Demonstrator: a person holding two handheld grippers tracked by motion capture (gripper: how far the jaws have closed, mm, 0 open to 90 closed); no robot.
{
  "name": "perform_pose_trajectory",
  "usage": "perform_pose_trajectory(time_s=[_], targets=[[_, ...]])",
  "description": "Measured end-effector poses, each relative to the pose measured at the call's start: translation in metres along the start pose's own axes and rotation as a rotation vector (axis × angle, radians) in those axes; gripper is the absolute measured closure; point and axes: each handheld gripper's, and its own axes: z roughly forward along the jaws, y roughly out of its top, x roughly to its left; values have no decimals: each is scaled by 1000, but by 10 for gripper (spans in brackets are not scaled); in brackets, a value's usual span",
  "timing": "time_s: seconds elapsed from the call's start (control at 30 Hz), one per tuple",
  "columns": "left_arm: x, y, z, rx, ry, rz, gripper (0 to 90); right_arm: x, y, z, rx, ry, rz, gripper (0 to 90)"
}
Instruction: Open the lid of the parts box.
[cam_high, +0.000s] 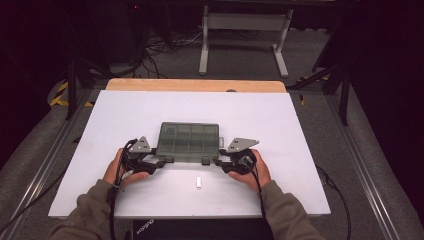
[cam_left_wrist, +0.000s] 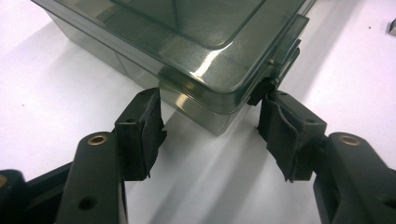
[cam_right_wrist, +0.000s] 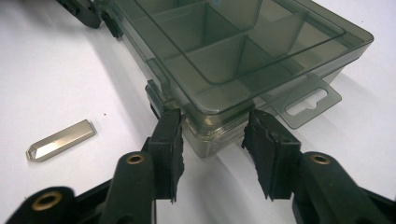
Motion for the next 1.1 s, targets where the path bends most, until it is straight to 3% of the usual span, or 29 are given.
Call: perform_pose_trajectory(time_s=[0.13,0.23,0.43,0.57,0.7,0.93,1.1], targets=[[0,-2,-4,2,-21,6,444,-1,0,-1,-2,1,2,597],[1,-7,-10,-1,-43,15,574,-2,-1,-2,-5,1,4,614],[5,-10,-15,7,-22,6,642,-2,0,-2,-12,2,-1,624],[7,-12,-25,-4,-31,16,766,-2,0,-4,-22,5,-1,643],[8,-13,-30,-25,-12,16,862,-3,1,-9,-49,6,-3,689],[2,-6,-35,-100,36,53,900,-2,3,-12,-71,3,-18,763],[-3,-2,-33,-152,61,46,858,-1,5,-16,-92,-20,-35,850]])
